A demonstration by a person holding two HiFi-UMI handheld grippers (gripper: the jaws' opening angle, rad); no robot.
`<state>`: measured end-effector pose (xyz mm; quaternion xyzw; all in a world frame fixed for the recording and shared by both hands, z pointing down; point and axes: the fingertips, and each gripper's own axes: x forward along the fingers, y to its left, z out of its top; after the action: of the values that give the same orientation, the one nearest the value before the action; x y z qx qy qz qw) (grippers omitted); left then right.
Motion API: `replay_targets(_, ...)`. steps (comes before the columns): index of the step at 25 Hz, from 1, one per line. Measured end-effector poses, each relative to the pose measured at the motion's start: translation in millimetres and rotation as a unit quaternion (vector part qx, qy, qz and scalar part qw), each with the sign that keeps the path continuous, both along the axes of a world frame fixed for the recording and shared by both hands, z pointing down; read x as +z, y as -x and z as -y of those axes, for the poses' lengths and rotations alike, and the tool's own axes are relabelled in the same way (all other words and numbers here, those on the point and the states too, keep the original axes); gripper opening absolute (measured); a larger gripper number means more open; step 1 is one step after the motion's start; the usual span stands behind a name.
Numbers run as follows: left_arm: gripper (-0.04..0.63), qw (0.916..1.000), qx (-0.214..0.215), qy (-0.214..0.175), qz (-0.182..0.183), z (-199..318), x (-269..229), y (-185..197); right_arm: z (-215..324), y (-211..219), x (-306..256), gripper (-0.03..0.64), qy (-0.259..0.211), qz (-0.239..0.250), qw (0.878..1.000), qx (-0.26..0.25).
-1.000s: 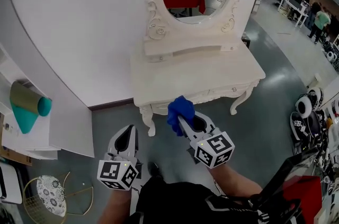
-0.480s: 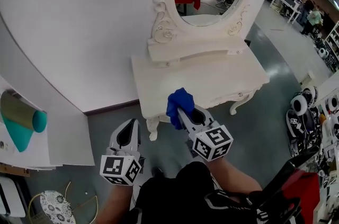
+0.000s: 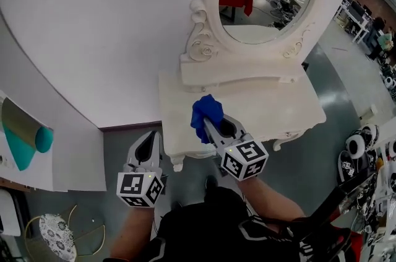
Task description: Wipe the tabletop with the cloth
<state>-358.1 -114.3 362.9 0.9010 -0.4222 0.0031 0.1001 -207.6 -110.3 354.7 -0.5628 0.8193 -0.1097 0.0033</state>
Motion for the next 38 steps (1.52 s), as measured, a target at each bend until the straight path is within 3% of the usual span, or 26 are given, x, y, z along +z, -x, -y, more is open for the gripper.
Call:
replay_targets(3,0.008,0.9995,-0.031,-0.005,0.003,23.7,2.9,-13.7,31.7,-11.3,2.8,0.089,0.004,0.001,0.999,-0.037)
replay_targets(10,0.008,0.9964,-0.079,0.026,0.015,66.0,26.3,-33.7,97.1,-20.4,31.3,0.089,0.027,-0.016,0.996,-0.088)
replay_targets(16,0.008,0.9939,-0.092,0.055,0.029,103.2,65.0,-31.1,145.0,7.1,88.4,0.089,0.063,-0.03,0.991,-0.118)
replay_targets(23,0.009,0.9883,-0.11,0.099,0.037,133.3,120.3,-11.0,189.5,44.9,177.9,0.089,0.14,-0.077,0.981,-0.113)
replay_targets(26,0.009,0.989,-0.095,0.105,0.044,141.0,132.9,-11.9,204.1,58.8,209.9,0.089,0.169,-0.097,0.974,-0.113)
replay_targets(32,0.008,0.9848,-0.083,0.113,0.103,148.3,155.3,-7.1,229.4,80.5,256.3,0.089,0.219,-0.133,0.961,-0.107)
replay_targets(38,0.008,0.9865,-0.063,0.125,0.084,150.8,162.9,-9.5,237.0,82.9,280.7,0.089,0.245,-0.158,0.952,-0.1)
